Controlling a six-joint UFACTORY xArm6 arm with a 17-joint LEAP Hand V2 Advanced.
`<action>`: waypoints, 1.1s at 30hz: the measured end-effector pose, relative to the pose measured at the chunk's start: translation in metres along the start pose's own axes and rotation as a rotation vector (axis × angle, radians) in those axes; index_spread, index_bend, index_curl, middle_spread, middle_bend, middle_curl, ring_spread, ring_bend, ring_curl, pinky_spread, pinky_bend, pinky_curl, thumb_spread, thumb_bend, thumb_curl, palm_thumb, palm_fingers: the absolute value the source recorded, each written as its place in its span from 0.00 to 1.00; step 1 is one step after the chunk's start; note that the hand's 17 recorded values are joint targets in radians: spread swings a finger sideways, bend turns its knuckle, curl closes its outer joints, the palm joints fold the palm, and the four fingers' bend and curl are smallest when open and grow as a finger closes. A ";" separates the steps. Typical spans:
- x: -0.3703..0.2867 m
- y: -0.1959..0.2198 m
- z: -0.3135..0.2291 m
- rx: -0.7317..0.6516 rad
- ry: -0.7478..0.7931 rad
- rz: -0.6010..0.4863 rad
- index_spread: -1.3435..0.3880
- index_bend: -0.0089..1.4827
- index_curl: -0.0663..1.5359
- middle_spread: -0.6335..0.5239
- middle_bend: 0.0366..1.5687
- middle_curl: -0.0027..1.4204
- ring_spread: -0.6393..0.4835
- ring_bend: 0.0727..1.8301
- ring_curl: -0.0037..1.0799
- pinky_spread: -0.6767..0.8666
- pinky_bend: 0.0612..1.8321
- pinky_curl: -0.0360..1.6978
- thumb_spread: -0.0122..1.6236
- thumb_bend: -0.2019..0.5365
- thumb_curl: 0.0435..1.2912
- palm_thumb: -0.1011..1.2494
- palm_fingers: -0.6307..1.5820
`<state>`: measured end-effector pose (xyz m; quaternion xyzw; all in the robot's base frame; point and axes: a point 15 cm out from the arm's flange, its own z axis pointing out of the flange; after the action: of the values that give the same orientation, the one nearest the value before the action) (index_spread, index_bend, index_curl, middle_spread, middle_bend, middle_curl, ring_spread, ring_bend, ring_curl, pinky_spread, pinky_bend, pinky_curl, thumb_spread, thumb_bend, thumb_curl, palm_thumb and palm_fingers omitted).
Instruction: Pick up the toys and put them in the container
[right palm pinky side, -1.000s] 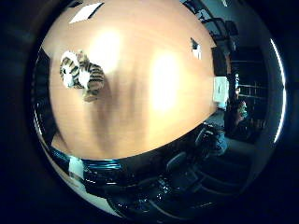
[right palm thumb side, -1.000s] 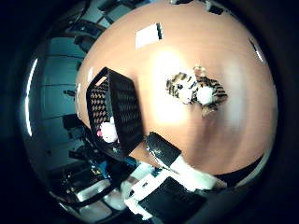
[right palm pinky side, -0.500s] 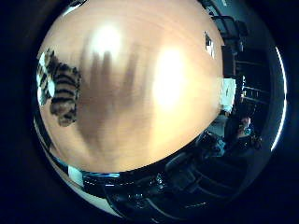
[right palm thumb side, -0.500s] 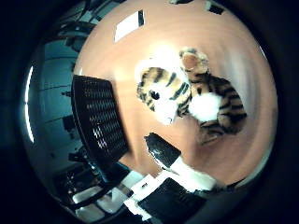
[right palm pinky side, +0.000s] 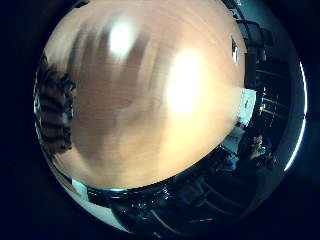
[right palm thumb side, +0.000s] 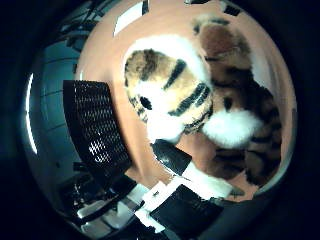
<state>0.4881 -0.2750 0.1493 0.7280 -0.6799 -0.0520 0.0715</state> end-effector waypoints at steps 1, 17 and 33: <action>-0.002 -0.001 0.003 -0.006 -0.003 -0.001 0.64 0.12 0.22 0.52 0.13 0.25 0.68 0.15 0.23 0.71 0.15 0.19 0.62 0.24 0.20 0.43 0.44; 0.007 0.009 -0.011 -0.022 0.038 -0.005 0.52 0.37 0.39 0.30 0.52 0.45 0.32 0.50 0.45 0.23 0.36 0.23 0.65 0.26 0.23 0.61 0.88; -0.017 0.103 -0.155 -0.026 0.057 0.016 0.60 0.69 0.60 0.37 0.79 0.62 0.36 0.74 0.64 0.27 0.64 0.46 0.73 0.26 0.35 0.86 0.77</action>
<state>0.4126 -0.2599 0.3192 0.7228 -0.6825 -0.0396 0.1009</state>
